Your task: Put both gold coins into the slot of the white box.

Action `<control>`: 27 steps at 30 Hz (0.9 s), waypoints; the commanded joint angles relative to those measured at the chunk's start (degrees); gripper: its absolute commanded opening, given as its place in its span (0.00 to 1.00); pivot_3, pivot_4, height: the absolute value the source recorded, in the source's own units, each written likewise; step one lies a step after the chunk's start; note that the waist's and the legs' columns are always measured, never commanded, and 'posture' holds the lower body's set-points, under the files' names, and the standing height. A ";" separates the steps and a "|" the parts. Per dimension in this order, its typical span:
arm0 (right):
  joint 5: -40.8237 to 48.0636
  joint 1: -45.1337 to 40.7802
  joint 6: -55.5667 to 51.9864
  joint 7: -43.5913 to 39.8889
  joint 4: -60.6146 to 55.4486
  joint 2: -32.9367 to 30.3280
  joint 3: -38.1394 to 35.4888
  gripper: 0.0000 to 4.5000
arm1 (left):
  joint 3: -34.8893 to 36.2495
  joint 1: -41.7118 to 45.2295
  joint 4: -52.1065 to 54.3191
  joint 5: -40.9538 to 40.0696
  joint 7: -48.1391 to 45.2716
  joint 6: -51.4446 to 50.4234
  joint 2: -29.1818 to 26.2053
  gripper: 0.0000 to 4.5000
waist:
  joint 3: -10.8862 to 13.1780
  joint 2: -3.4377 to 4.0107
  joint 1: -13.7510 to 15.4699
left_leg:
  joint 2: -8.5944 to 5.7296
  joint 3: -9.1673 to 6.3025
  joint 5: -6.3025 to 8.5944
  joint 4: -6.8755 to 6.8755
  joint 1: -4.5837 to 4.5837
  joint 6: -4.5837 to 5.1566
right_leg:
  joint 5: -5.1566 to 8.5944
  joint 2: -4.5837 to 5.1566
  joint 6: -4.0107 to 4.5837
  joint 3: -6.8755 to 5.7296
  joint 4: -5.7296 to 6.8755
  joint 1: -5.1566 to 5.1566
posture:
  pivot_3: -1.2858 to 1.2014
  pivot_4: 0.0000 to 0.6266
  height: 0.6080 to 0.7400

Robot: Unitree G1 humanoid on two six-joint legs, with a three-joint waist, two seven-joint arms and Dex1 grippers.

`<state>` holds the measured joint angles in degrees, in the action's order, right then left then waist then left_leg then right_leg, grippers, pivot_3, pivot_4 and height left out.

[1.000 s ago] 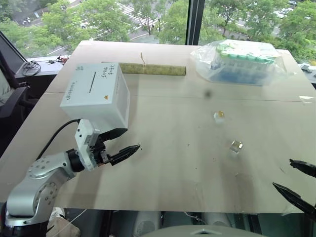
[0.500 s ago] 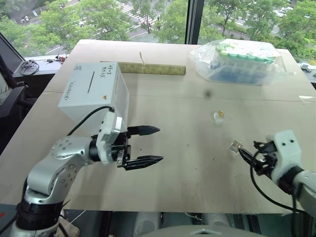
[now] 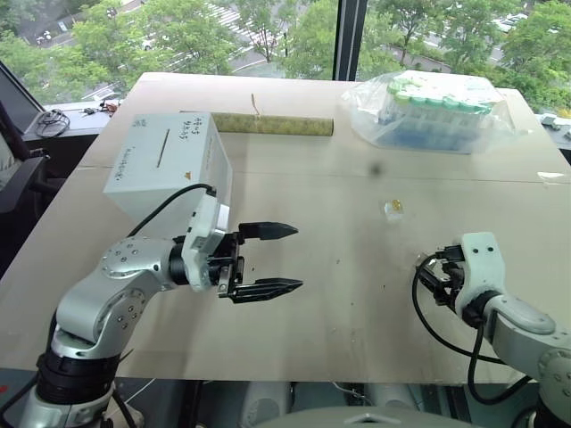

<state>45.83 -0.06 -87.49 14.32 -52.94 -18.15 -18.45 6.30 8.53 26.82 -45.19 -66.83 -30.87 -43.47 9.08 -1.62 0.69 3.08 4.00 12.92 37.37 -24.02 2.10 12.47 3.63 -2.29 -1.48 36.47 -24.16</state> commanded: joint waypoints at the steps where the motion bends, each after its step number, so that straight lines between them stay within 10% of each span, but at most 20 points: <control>1: -2.70 -1.72 -1.83 -0.45 -1.34 0.71 -0.03 0.63 | 1.50 -0.48 2.21 -0.94 0.13 0.66 -0.72 1.00 | 0.00 0.00 -0.04 | 0.00 0.01 0.00 0.00 0.00 0.00 | -0.01 0.00 0.01 0.01 0.00 0.00 | 0.52 0.24 1.00; 5: -5.46 -3.18 -3.63 -1.39 -1.69 1.29 0.66 0.47 | 1.74 -0.97 2.43 -1.02 0.27 0.71 -0.89 1.00 | 0.00 0.00 -0.06 | 0.01 0.00 0.00 0.00 0.00 0.00 | 0.00 0.00 0.01 0.00 0.01 -0.01 | 0.52 0.24 1.00; 8: -7.21 -4.24 -4.77 -2.47 -2.11 1.70 1.16 0.17 | 1.96 -1.33 2.54 -1.16 0.29 0.63 -1.01 1.00 | 0.00 0.01 -0.07 | 0.02 -0.01 0.00 0.00 0.01 0.00 | 0.01 -0.01 -0.01 -0.01 0.01 -0.01 | 0.52 0.24 1.00; 27: -14.72 -7.21 -5.01 -6.84 -1.48 2.41 4.42 0.17 | 2.35 -2.31 2.72 -1.06 0.43 0.98 -1.55 1.00 | 0.02 0.03 -0.13 | 0.06 0.01 0.00 -0.04 0.01 -0.01 | 0.06 0.01 -0.08 -0.01 -0.01 -0.03 | 0.52 0.24 1.00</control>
<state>31.90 -6.46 -92.14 7.92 -53.40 -15.58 -14.25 6.76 6.44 27.58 -45.20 -66.45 -30.70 -44.44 9.10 -1.59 0.56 3.15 4.01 12.93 37.33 -24.02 2.10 12.53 3.65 -2.38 -1.49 36.46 -24.19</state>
